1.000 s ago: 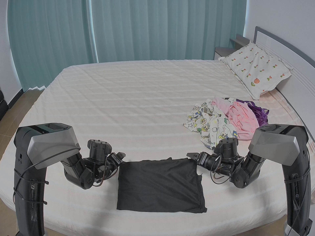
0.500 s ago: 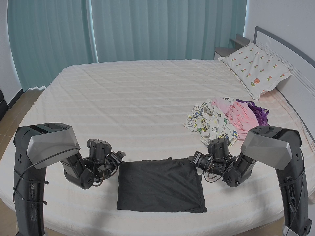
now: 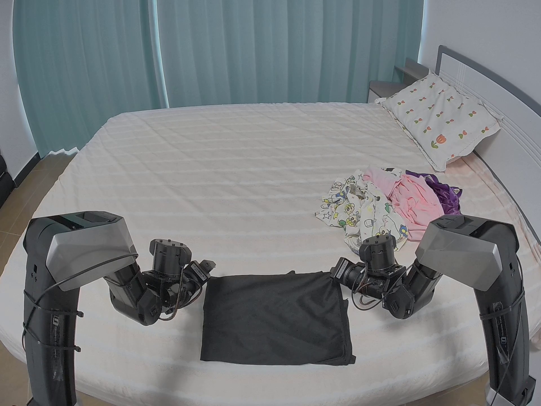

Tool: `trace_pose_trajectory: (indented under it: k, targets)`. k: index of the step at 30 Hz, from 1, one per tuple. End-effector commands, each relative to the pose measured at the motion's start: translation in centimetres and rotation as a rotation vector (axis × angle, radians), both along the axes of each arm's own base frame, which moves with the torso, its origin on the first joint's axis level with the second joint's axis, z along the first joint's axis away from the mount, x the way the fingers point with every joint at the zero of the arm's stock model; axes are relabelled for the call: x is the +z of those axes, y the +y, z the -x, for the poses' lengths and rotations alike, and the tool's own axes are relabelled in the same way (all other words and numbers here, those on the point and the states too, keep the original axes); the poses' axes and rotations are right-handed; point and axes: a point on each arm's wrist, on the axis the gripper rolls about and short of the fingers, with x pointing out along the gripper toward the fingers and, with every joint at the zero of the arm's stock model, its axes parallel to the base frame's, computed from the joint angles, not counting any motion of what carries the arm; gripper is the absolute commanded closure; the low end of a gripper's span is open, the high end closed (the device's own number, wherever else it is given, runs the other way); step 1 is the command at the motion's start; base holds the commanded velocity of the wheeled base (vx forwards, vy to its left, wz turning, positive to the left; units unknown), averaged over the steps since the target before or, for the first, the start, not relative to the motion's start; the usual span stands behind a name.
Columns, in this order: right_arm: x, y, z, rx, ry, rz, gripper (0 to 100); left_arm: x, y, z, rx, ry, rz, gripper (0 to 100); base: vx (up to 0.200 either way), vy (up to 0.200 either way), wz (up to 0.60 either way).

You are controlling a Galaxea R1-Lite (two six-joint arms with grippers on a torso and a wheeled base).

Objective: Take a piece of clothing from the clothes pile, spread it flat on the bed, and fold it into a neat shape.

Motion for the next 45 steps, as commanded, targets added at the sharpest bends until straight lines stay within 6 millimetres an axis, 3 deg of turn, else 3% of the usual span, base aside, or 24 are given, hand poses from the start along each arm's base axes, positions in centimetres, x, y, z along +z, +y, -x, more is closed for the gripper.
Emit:
trace_pose_trajectory:
  k: [1,2,10,15,20,45]
  targets:
    - [0.3,-0.1,-0.3,-0.006,-0.01,-0.004,100,0.0,0.0,0.0,0.0,0.0,0.0,0,0.0,0.0,0.0]
    - [0.3,-0.2,-0.4,-0.008,-0.008,-0.003,0,0.0,0.0,0.0,0.0,-0.002,0.0,0,0.0,0.0,0.0]
    - [0.9,-0.9,0.5,-0.029,0.015,0.018,0,0.0,0.0,0.0,-0.001,-0.002,0.001,0,0.0,0.0,0.0]
    - [1.2,-1.4,3.7,0.044,0.038,0.095,0,0.1,0.0,-0.1,0.001,-0.003,0.003,0,0.0,0.0,0.0]
    - [-0.3,-0.8,6.6,0.138,0.09,0.177,0,0.1,0.1,-0.1,0.002,-0.002,0.005,0,0.0,0.0,0.0]
    - [-1.3,1.6,8.0,0.279,0.115,0.219,0,0.1,0.1,-0.1,0.002,-0.002,0.005,0,0.0,0.0,0.0]
